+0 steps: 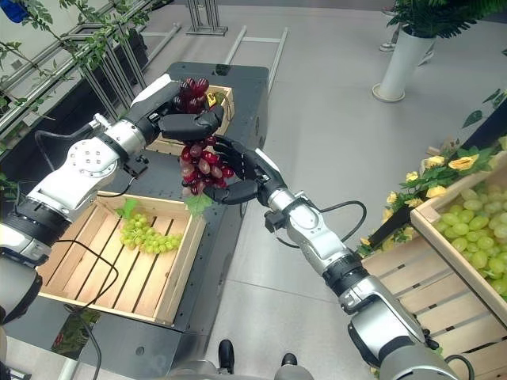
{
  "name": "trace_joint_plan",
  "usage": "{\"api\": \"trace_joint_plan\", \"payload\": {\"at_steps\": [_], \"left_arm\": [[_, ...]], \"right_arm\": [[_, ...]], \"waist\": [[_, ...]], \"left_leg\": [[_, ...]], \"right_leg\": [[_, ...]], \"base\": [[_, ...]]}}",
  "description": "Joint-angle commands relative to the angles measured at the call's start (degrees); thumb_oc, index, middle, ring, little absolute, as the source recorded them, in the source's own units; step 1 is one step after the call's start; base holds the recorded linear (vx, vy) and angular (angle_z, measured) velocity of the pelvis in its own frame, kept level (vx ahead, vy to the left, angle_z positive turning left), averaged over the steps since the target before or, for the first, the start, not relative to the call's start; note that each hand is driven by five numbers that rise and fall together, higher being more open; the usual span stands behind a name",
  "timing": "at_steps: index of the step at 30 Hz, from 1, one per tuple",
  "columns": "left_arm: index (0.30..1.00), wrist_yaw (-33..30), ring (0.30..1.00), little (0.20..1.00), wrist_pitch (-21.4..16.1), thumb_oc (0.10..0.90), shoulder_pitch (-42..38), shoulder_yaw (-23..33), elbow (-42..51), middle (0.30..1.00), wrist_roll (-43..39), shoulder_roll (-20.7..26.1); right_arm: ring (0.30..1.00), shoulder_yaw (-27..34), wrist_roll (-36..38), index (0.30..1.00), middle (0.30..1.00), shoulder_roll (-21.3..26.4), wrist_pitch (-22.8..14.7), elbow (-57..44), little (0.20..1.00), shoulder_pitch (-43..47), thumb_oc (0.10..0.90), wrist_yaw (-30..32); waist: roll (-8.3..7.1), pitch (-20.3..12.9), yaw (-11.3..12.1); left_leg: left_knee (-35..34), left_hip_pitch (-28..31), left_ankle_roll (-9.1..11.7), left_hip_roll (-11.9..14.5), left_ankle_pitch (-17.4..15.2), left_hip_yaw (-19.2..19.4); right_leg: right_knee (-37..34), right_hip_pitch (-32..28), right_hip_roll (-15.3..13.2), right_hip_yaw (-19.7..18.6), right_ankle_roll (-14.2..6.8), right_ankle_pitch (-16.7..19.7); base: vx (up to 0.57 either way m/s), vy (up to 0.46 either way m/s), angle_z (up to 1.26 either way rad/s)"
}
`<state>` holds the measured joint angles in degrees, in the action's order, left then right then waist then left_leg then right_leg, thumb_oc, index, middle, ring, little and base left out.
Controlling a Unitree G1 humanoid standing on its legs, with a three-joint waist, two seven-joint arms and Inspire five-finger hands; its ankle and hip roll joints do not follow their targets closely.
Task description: Pick up the fruits from the basket on one side to the basket on the other side
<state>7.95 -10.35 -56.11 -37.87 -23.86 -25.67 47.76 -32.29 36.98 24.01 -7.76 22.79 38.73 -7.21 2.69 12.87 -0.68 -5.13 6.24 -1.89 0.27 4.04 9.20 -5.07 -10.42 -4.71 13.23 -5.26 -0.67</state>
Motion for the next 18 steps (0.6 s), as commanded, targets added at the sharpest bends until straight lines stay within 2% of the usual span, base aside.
{"api": "trace_joint_plan", "payload": {"at_steps": [1, 9, 18], "left_arm": [[0.3, -1.1, 0.3, 0.3, -5.5, 0.4, -12.6, 1.0, -2.9, 0.3, -6.0, -3.5], [0.3, -0.4, 0.3, 0.3, -4.8, 0.4, -13.5, 0.1, -0.8, 0.3, -6.9, -4.7], [0.3, 3.8, 0.3, 0.3, -4.7, 0.4, -13.2, 0.0, -0.3, 0.3, -10.7, -7.1]], "right_arm": [[0.9, -1.3, 3.8, 0.9, 0.9, -2.0, -4.1, 1.7, 0.9, 6.9, 0.8, 1.1], [0.9, -2.8, 7.1, 0.9, 0.9, -3.4, -3.6, 2.1, 0.9, 8.9, 0.8, 0.1], [0.9, -4.0, 8.6, 0.9, 0.9, -5.1, -3.2, 3.7, 0.9, 11.7, 0.8, 0.4]], "waist": [[0.01, -10.8, 0.6], [-0.21, -11.3, 1.1], [-0.52, -11.7, 1.6]], "left_leg": [[1.7, 1.0, 2.6, -1.6, -9.0, -1.4], [1.1, 1.3, 2.6, -1.7, -8.9, -1.6], [1.0, 1.7, 2.5, -1.6, -8.8, -1.9]], "right_leg": [[1.7, 1.6, 2.5, 1.1, 2.3, -4.8], [1.3, 1.2, 2.6, 1.3, 2.3, -4.9], [1.3, 0.9, 2.7, 1.3, 2.4, -4.9]], "base": [[0.0, 0.0, 0.0], [0.0, 0.0, 0.0], [0.0, 0.0, 0.0]]}}
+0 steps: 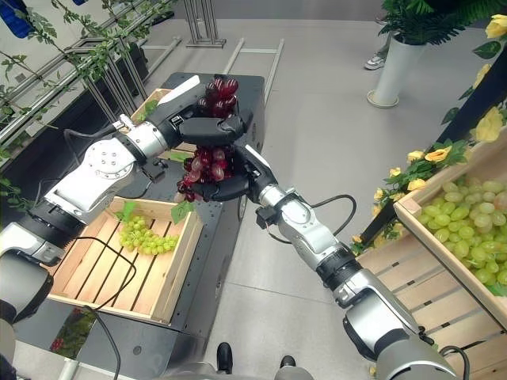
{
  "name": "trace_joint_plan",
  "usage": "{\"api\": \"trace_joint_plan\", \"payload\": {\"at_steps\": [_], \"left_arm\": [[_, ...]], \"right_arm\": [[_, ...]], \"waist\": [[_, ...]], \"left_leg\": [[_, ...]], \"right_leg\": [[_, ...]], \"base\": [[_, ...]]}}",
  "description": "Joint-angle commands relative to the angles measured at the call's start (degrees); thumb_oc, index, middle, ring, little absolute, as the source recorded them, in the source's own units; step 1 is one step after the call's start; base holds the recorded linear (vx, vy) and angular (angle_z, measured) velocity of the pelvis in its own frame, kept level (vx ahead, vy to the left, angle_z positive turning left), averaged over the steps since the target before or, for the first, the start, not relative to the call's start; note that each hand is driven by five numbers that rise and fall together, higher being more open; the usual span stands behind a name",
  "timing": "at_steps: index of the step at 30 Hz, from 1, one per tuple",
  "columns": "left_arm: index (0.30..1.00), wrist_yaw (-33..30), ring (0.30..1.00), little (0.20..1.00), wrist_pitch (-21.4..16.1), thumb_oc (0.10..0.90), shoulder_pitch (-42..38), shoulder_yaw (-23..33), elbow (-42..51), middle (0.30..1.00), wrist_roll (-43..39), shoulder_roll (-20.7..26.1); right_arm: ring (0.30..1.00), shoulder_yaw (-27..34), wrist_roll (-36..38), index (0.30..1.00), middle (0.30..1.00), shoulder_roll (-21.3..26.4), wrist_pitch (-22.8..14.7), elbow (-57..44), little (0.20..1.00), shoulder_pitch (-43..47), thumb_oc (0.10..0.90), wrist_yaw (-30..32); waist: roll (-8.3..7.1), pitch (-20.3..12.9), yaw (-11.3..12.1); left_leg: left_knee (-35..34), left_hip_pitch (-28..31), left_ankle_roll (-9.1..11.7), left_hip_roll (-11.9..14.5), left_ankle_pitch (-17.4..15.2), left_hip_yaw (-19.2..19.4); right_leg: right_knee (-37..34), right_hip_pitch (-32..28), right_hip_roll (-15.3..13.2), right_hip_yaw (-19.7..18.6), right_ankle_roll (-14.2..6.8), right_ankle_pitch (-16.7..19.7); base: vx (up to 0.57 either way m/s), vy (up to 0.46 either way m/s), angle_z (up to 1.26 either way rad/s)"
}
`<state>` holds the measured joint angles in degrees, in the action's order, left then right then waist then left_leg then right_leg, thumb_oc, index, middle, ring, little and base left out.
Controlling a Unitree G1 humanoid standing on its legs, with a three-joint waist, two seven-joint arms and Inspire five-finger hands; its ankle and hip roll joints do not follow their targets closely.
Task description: Pick up the fruits from the basket on one side to the basket on the other side
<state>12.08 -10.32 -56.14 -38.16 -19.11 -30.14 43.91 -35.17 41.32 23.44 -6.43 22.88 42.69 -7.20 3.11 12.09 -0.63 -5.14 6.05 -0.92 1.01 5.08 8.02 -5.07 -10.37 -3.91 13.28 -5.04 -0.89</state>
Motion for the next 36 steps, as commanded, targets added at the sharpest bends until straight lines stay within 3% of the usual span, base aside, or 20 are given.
{"api": "trace_joint_plan", "payload": {"at_steps": [1, 5, 6, 7, 13, 23, 24, 25, 30, 36], "left_arm": [[0.3, -0.3, 0.3, 0.3, -4.8, 0.4, -13.1, 0.3, -4.9, 0.3, -6.2, -3.4], [0.3, 0.1, 0.3, 0.3, -4.7, 0.4, -12.6, 0.4, -4.7, 0.3, -6.2, -4.1], [0.3, 0.2, 0.3, 0.3, -4.6, 0.4, -12.5, 0.4, -4.7, 0.3, -6.3, -4.3], [0.3, 0.2, 0.3, 0.3, -4.6, 0.4, -12.5, 0.4, -4.8, 0.3, -6.3, -4.4], [0.3, -0.4, 0.3, 0.3, -4.3, 0.4, -12.0, 1.2, -6.0, 0.3, -5.2, -5.0], [0.3, -2.9, 0.3, 0.3, -2.8, 0.4, -10.5, 2.6, -10.6, 0.3, -5.2, -4.7], [0.396, -3.4, 0.396, 0.396, -2.6, 0.464, -10.3, 2.8, -11.1, 0.396, -5.0, -4.8], [0.9, -4.6, 0.9, 0.9, -2.3, 0.8, -10.0, 3.3, -12.3, 0.9, -4.0, -4.8], [0.9, -7.3, 0.9, 0.9, -2.7, 0.8, -8.9, 4.1, -15.6, 0.9, -0.2, -3.9], [0.9, -15.8, 0.9, 0.9, -1.4, 0.8, -7.2, 4.5, -19.7, 0.9, 13.2, -2.2]], "right_arm": [[0.9, -1.2, 4.7, 0.9, 0.9, -4.6, -4.6, 3.8, 0.9, 7.8, 0.8, 0.4], [0.9, -0.8, 8.8, 0.9, 0.9, -5.4, -5.0, 4.9, 0.9, 8.5, 0.8, -0.8], [0.436, -0.7, 10.0, 0.436, 0.436, -5.9, -5.2, 5.4, 0.436, 8.8, 0.491, -1.4], [0.3, -0.6, 10.7, 0.3, 0.3, -6.0, -5.4, 5.6, 0.3, 8.9, 0.4, -1.7], [0.3, 0.7, 15.3, 0.3, 0.3, -8.0, -7.6, 6.4, 0.3, 8.7, 0.4, -5.1], [0.3, 1.5, 15.2, 0.3, 0.3, -8.3, -7.7, 7.2, 0.3, 6.9, 0.4, -5.2], [0.3, 1.7, 15.2, 0.3, 0.3, -8.3, -7.8, 7.6, 0.3, 6.9, 0.4, -5.4], [0.3, 1.9, 15.0, 0.3, 0.3, -8.3, -8.1, 8.1, 0.3, 6.7, 0.4, -5.4], [0.3, 2.5, 14.3, 0.3, 0.3, -7.9, -8.1, 8.8, 0.3, 5.8, 0.4, -5.1], [0.3, 3.9, 12.8, 0.3, 0.3, -7.1, -7.3, 10.3, 0.3, 3.0, 0.4, -4.3]], "waist": [[-0.96, -10.9, 1.6], [-1.07, -11.1, 1.8], [-1.07, -11.2, 1.9], [-1.07, -11.2, 2.0], [-0.95, -11.5, 2.2], [-0.86, -11.5, 1.8], [-0.83, -11.5, 1.7], [-0.84, -11.4, 1.7], [-0.82, -11.3, 1.4], [-0.82, -10.8, 0.7]], "left_leg": [[0.9, 2.0, 1.6, -2.4, -9.8, -0.7], [0.8, 2.1, 1.6, -2.4, -9.8, -0.8], [0.8, 2.1, 1.6, -2.4, -9.8, -0.9], [0.7, 2.2, 1.6, -2.4, -9.8, -0.9], [0.6, 2.3, 1.6, -2.3, -9.7, -1.1], [0.4, 2.4, 1.5, -2.2, -9.6, -0.7], [0.4, 2.5, 1.5, -2.2, -9.6, -0.7], [0.3, 2.5, 1.5, -2.2, -9.6, -0.6], [0.4, 2.5, 1.5, -2.0, -9.6, -0.2], [0.8, 2.4, 1.5, -1.8, -9.8, 0.5]], "right_leg": [[1.2, 0.8, 1.9, 1.3, 2.2, -4.6], [1.1, 0.6, 2.0, 1.4, 2.3, -4.6], [1.1, 0.6, 1.9, 1.5, 2.2, -4.6], [1.0, 0.6, 1.9, 1.5, 2.3, -4.6], [0.8, 0.4, 1.9, 1.7, 2.2, -4.6], [0.6, 0.5, 2.0, 1.3, 2.1, -4.3], [0.7, 0.5, 2.0, 1.3, 2.2, -4.3], [0.6, 0.5, 2.0, 1.2, 2.2, -4.2], [0.5, 0.5, 2.0, 1.1, 2.2, -4.1], [0.6, 0.8, 2.0, 0.6, 2.1, -4.0]], "base": [[0.0, 0.0, 0.0], [0.0, 0.0, 0.0], [0.0, 0.0, 0.0], [0.0, 0.0, 0.0], [0.0, 0.0, 0.0], [0.0, 0.0, 0.0], [0.0, 0.0, 0.0], [0.0, 0.0, 0.0], [0.0, 0.0, 0.0], [0.0, 0.002, -0.01]]}}
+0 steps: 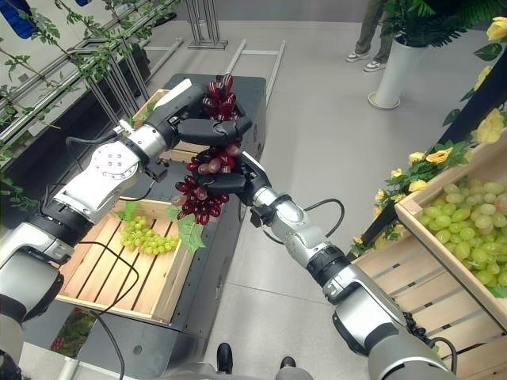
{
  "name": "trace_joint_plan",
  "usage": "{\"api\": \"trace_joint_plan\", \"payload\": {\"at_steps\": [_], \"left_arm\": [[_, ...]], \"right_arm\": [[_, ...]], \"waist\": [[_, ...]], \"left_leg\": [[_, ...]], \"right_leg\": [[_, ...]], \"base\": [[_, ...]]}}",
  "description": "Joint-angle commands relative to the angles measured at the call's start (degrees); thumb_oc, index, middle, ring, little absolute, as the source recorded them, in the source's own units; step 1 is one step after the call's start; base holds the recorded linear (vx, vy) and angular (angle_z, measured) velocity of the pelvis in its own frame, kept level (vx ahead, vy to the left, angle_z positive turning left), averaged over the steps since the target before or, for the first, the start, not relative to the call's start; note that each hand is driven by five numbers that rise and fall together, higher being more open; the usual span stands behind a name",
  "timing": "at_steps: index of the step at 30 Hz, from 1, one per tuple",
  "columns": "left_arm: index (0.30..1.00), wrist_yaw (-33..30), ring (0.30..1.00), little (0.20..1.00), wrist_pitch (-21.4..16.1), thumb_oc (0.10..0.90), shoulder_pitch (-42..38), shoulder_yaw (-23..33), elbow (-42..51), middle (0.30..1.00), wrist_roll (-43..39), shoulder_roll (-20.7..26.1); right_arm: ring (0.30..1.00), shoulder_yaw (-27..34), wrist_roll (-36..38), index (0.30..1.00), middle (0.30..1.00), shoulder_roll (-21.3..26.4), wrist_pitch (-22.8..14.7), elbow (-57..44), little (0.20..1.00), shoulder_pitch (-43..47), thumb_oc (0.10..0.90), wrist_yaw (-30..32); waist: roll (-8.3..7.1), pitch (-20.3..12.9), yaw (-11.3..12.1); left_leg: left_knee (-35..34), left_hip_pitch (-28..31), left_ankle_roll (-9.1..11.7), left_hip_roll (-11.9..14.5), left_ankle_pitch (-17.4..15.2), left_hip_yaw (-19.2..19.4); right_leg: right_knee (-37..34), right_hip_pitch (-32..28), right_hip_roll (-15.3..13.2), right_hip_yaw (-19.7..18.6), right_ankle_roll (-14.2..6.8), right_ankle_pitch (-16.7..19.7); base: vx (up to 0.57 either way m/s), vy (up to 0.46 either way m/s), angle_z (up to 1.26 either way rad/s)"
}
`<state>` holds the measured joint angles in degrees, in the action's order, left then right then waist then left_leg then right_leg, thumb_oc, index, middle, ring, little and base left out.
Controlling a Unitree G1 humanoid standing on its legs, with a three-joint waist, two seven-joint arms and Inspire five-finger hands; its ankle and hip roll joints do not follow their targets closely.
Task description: Pick up the fruits from the basket on one side to the basket on the other side
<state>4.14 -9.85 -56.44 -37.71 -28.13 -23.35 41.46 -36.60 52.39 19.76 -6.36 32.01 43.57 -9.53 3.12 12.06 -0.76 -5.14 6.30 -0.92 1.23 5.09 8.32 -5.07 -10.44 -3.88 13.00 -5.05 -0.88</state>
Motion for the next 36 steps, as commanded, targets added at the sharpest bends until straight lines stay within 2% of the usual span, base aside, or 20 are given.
{"api": "trace_joint_plan", "payload": {"at_steps": [1, 4, 10, 18, 19, 23, 24, 26, 29, 30, 32, 33, 35, 36], "left_arm": [[0.9, -9.6, 0.9, 0.9, -1.3, 0.8, -6.3, 3.8, -11.9, 0.9, 9.6, 1.1], [0.9, -12.2, 0.9, 0.9, 0.4, 0.8, -5.4, 3.6, -13.6, 0.9, 14.7, 2.4], [0.9, -11.6, 0.9, 0.9, 2.1, 0.8, -2.9, 4.4, -13.7, 0.9, 16.0, 3.0], [0.9, -8.3, 0.9, 0.9, 0.2, 0.8, 2.9, 7.2, -11.0, 0.9, 8.9, 2.4], [0.9, -7.7, 0.9, 0.9, -0.5, 0.8, 5.4, 9.2, -10.0, 0.9, 4.4, 1.1], [0.9, -7.7, 0.9, 0.9, -2.7, 0.8, 11.4, 13.7, -8.2, 0.9, -4.2, -2.9], [0.9, -8.5, 0.9, 0.9, -4.3, 0.8, 16.7, 16.9, -7.5, 0.9, -4.1, -6.8], [0.9, -10.1, 0.9, 0.9, -6.5, 0.8, 22.6, 18.9, -7.3, 0.9, -2.9, -10.5], [0.9, -9.0, 0.9, 0.9, -7.3, 0.8, 28.6, 20.3, -7.1, 0.9, -6.6, -14.7], [0.9, -6.9, 0.9, 0.9, -10.1, 0.8, 33.3, 21.3, -7.5, 0.9, -11.4, -19.2], [0.9, -7.0, 0.9, 0.9, -11.4, 0.8, 36.8, 22.4, -9.0, 0.9, -11.1, -22.3], [0.9, -6.8, 0.9, 0.9, -11.8, 0.8, 37.9, 22.8, -9.5, 0.9, -11.1, -22.9], [0.9, -7.2, 0.9, 0.9, -12.3, 0.8, 40.8, 22.7, -13.3, 0.9, -12.3, -24.6], [0.9, -7.1, 0.9, 0.9, -11.7, 0.8, 40.8, 22.7, -13.8, 0.9, -12.4, -24.7]], "right_arm": [[0.3, 5.8, 1.7, 0.3, 0.3, -2.9, -7.1, 1.5, 0.3, 0.8, 0.4, -2.2], [0.3, 6.6, 1.1, 0.3, 0.3, -1.9, -6.6, 2.7, 0.3, -2.0, 0.4, -2.0], [0.3, 8.7, 0.6, 0.3, 0.3, -0.5, -6.9, 6.1, 0.3, -7.0, 0.4, -3.5], [0.3, 12.3, -0.7, 0.3, 0.3, 1.0, -6.5, 12.1, 0.3, -13.6, 0.4, -6.2], [0.3, 13.0, -1.4, 0.3, 0.3, 1.0, -6.2, 13.6, 0.3, -15.5, 0.4, -7.3], [0.3, 14.1, -2.3, 0.3, 0.3, 0.4, -6.2, 15.3, 0.3, -19.1, 0.4, -9.6], [0.3, 14.6, -2.7, 0.3, 0.3, -0.6, -6.3, 15.5, 0.3, -21.6, 0.4, -10.4], [0.3, 14.7, -3.6, 0.3, 0.3, -1.7, -6.5, 14.6, 0.3, -24.9, 0.4, -10.8], [0.3, 14.1, -6.1, 0.3, 0.3, -2.5, -6.2, 12.1, 0.3, -28.3, 0.4, -9.6], [0.3, 14.6, -7.2, 0.3, 0.3, -2.1, -6.9, 11.5, 0.3, -30.7, 0.4, -10.0], [0.3, 15.8, -7.5, 0.3, 0.3, -1.7, -7.0, 12.1, 0.3, -32.3, 0.4, -11.2], [0.3, 16.0, -7.8, 0.3, 0.3, -1.7, -7.1, 12.1, 0.3, -32.8, 0.4, -11.4], [0.3, 16.1, -7.7, 0.3, 0.3, -1.4, -6.9, 12.5, 0.3, -32.3, 0.4, -10.0], [0.3, 16.1, -7.6, 0.3, 0.3, -1.4, -7.0, 12.7, 0.3, -32.0, 0.4, -9.5]], "waist": [[-0.82, -10.6, 0.6], [-0.73, -10.3, 0.0], [-0.71, -9.6, -0.9], [-0.64, -8.3, -2.0], [-0.7, -7.8, -2.3], [-0.98, -7.1, -2.5], [-1.3, -6.6, -2.6], [-1.68, -5.9, -2.9], [-2.67, -4.3, -3.2], [-3.78, -2.3, -3.1], [-4.52, -0.5, -2.6], [-4.65, 0.0, -2.5], [-4.72, 2.5, -2.0], [-4.74, 2.8, -2.0]], "left_leg": [[0.8, 2.2, 1.5, -1.9, -9.8, 0.4], [0.9, 2.4, 1.5, -1.7, -9.9, 1.0], [0.9, 2.8, 1.4, -1.5, -10.0, 1.8], [0.9, 3.1, 1.2, -1.2, -10.0, 2.7], [0.7, 3.3, 1.2, -1.1, -9.9, 2.8], [0.9, 3.3, 1.3, -0.9, -10.0, 3.1], [1.2, 3.4, 1.3, -0.7, -10.2, 3.2], [2.6, 3.0, 1.3, -0.5, -10.6, 3.6], [8.7, 0.1, 1.5, 0.0, -11.9, 4.8], [16.8, -3.4, 1.4, 0.1, -14.0, 4.1], [21.6, -6.1, 1.4, -0.1, -14.6, 2.1], [21.5, -6.3, 1.3, -0.2, -14.6, 1.2], [14.2, -6.5, 1.4, -0.4, -11.4, -2.3], [13.9, -6.8, 1.5, -0.3, -11.0, -2.4]], "right_leg": [[0.6, 1.0, 2.0, 0.7, 2.0, -3.9], [0.5, 1.0, 2.0, 0.3, 1.9, -3.7], [0.6, 1.2, 2.1, -0.5, 1.7, -3.5], [1.0, 1.7, 2.4, -1.8, 1.7, -3.2], [1.0, 1.8, 2.6, -2.1, 1.7, -3.2], [1.2, 2.0, 2.8, -2.3, 1.8, -3.3], [1.5, 2.1, 3.0, -2.5, 2.0, -3.4], [2.4, 2.7, 3.2, -3.0, 2.3, -3.8], [4.5, 4.7, 3.2, -3.8, 3.0, -4.2], [6.5, 5.4, 2.6, -4.3, 3.6, -4.1], [7.6, 5.4, 2.4, -4.7, 3.8, -3.9], [8.2, 5.5, 2.4, -5.1, 3.8, -3.9], [10.3, 7.2, 2.9, -7.2, 3.5, -4.6], [10.4, 7.4, 2.9, -7.3, 3.5, -4.7]], "base": [[-0.01, 0.016, -0.04], [-0.01, 0.017, -0.04], [0.0, 0.008, -0.07], [0.01, -0.013, -0.15], [0.02, -0.052, -0.23], [0.03, -0.071, -0.12], [0.05, -0.113, -0.19], [0.02, -0.099, -0.18], [-0.05, -0.076, -0.27], [-0.05, -0.056, -0.24], [0.01, -0.024, -0.22], [0.05, 0.063, -0.4], [-0.01, 0.132, -0.51], [-0.06, 0.173, -0.45]]}}
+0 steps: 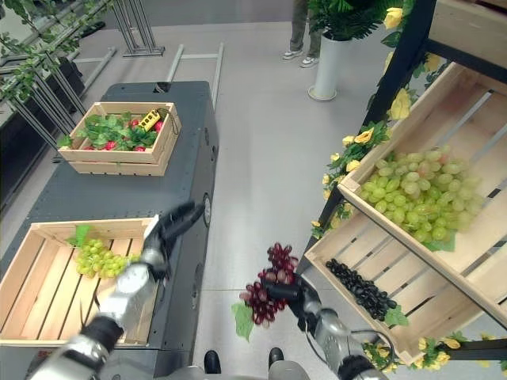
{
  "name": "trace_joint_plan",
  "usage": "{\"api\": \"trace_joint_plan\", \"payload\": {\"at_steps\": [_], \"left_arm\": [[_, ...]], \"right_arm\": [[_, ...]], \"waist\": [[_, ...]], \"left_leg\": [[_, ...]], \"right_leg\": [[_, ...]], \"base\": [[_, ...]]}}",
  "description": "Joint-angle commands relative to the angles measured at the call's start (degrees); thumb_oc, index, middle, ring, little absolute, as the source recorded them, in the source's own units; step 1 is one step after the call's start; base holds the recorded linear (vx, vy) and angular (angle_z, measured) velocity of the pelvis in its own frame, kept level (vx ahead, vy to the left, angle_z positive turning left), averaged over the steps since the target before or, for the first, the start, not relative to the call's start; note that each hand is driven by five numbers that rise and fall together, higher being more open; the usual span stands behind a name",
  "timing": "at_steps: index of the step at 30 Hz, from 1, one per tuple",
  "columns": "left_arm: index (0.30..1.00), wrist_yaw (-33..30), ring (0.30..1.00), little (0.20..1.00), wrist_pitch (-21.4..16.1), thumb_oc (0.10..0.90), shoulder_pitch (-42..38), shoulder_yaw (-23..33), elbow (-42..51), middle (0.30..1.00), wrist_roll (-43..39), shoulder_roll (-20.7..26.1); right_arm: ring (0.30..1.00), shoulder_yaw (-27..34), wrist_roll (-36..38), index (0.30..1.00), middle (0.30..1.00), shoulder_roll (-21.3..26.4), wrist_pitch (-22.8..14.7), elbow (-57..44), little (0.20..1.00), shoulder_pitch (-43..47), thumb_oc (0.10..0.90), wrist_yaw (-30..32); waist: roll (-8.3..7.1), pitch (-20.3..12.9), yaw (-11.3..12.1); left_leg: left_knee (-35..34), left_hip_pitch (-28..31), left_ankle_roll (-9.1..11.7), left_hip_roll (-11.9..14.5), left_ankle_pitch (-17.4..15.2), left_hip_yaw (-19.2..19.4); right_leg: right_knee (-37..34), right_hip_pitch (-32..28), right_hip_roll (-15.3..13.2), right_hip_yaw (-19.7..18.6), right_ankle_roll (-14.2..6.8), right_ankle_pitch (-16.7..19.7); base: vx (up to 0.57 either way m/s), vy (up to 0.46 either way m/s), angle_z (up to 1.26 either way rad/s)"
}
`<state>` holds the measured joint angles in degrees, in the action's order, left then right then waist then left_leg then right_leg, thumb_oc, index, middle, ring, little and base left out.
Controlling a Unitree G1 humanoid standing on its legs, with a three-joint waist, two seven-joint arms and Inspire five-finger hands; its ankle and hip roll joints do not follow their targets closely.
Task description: Pick up the fruits from the basket on one side to the basket on the other side
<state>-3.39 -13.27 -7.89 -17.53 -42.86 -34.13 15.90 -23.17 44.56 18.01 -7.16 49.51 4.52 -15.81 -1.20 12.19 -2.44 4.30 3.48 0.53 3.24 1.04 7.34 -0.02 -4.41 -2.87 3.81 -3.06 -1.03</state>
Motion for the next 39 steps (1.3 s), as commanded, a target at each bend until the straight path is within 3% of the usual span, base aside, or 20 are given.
{"api": "trace_joint_plan", "payload": {"at_steps": [1, 5, 10, 14, 17, 19, 28, 33, 39], "left_arm": [[0.9, 0.8, 0.9, 0.9, -7.0, 0.8, -8.6, 2.0, -2.0, 0.9, -2.7, 0.2], [0.9, 3.0, 0.9, 0.9, -7.3, 0.8, -7.9, 1.1, -4.9, 0.9, -1.9, 0.3], [0.9, 2.5, 0.9, 0.9, -8.8, 0.8, -8.4, 0.0, -3.3, 0.9, -2.6, 1.3], [0.9, -0.7, 0.9, 0.9, -9.5, 0.8, -10.7, -0.1, 0.2, 0.9, -3.2, 2.9], [0.9, -1.5, 0.9, 0.9, -9.3, 0.8, -13.3, -0.7, 1.9, 0.9, -3.6, 4.1], [0.9, -2.2, 0.9, 0.9, -7.6, 0.8, -16.2, -1.6, 3.3, 0.9, -3.6, 4.9], [0.9, -3.2, 0.9, 0.9, -5.5, 0.8, -18.8, -3.2, 4.9, 0.9, -2.2, 6.1], [0.9, -2.6, 0.9, 0.9, -5.1, 0.8, -17.8, -4.1, 5.7, 0.9, -2.5, 6.7], [0.9, -0.9, 0.9, 0.9, -6.2, 0.8, -18.2, -5.4, 5.3, 0.9, -4.2, 7.7]], "right_arm": [[0.3, 3.3, 0.9, 0.3, 0.3, 0.5, -6.5, -3.1, 0.3, 8.1, 0.4, -1.9], [0.3, 6.0, 1.4, 0.3, 0.3, 0.6, -8.3, -2.1, 0.3, 8.8, 0.4, -0.8], [0.3, 7.9, -1.3, 0.3, 0.3, 3.1, -8.7, -5.0, 0.3, 10.8, 0.4, 2.5], [0.3, 9.4, -2.8, 0.3, 0.3, 5.1, -7.7, -5.6, 0.3, 16.5, 0.4, 4.1], [0.3, 9.7, -3.8, 0.3, 0.3, 6.3, -8.7, -6.3, 0.3, 19.7, 0.4, 9.1], [0.3, 10.5, -4.5, 0.3, 0.3, 7.8, -9.2, -7.7, 0.3, 23.4, 0.4, 15.9], [0.3, 14.0, -9.9, 0.3, 0.3, 14.7, -10.0, -7.9, 0.3, 29.8, 0.4, 28.4], [0.3, 15.9, -12.3, 0.3, 0.3, 19.7, -9.5, -5.5, 0.3, 33.2, 0.4, 33.8], [0.3, 15.3, -15.1, 0.3, 0.3, 26.4, -3.7, 4.1, 0.3, 41.6, 0.4, 36.9]], "waist": [[-0.02, 3.6, -0.6], [0.59, 6.3, -1.3], [0.75, 10.5, -1.8], [0.68, 13.8, -0.6], [0.46, 15.4, -0.2], [0.23, 16.9, -0.1], [-0.97, 17.6, 0.7], [-0.5, 17.6, 1.4], [0.66, 17.6, 2.7]], "left_leg": [[2.1, -4.0, -0.1, -2.2, -6.0, -0.7], [2.1, -4.6, -0.6, -2.4, -6.4, 0.6], [8.1, -9.4, -1.3, -2.9, -8.8, 2.9], [13.1, -12.2, -1.5, -1.4, -11.1, 7.4], [16.7, -15.9, -1.4, -0.3, -12.0, 7.2], [18.9, -19.0, -1.6, 0.2, -12.4, 6.9], [24.3, -26.2, -2.2, 0.4, -14.4, 5.6], [26.3, -27.9, -2.7, 0.1, -15.5, 4.8], [27.9, -30.0, -3.0, -0.5, -16.1, 4.1]], "right_leg": [[6.4, 2.6, 1.5, 2.3, 1.2, -5.1], [8.7, 6.5, -0.4, 2.9, -0.3, -4.8], [9.7, 10.7, -1.8, 2.4, -1.0, -3.0], [12.7, 13.2, -3.5, 6.9, -2.0, -3.5], [14.0, 15.7, -3.2, 6.5, -2.0, -3.2], [15.8, 18.2, -2.6, 6.4, -1.5, -3.6], [23.9, 26.0, -1.5, 7.4, -0.5, -6.2], [27.7, 28.2, -2.5, 8.1, -0.3, -7.4], [30.6, 30.5, -3.4, 8.5, 0.1, -8.6]], "base": [[-0.05, 0.153, -0.24], [-0.07, 0.189, -0.07], [-0.14, 0.18, -0.23], [-0.11, 0.128, -0.35], [-0.1, 0.003, -0.37], [-0.12, -0.027, 0.0], [-0.06, -0.024, 0.02], [-0.02, -0.016, 0.16], [-0.02, 0.005, 0.1]]}}
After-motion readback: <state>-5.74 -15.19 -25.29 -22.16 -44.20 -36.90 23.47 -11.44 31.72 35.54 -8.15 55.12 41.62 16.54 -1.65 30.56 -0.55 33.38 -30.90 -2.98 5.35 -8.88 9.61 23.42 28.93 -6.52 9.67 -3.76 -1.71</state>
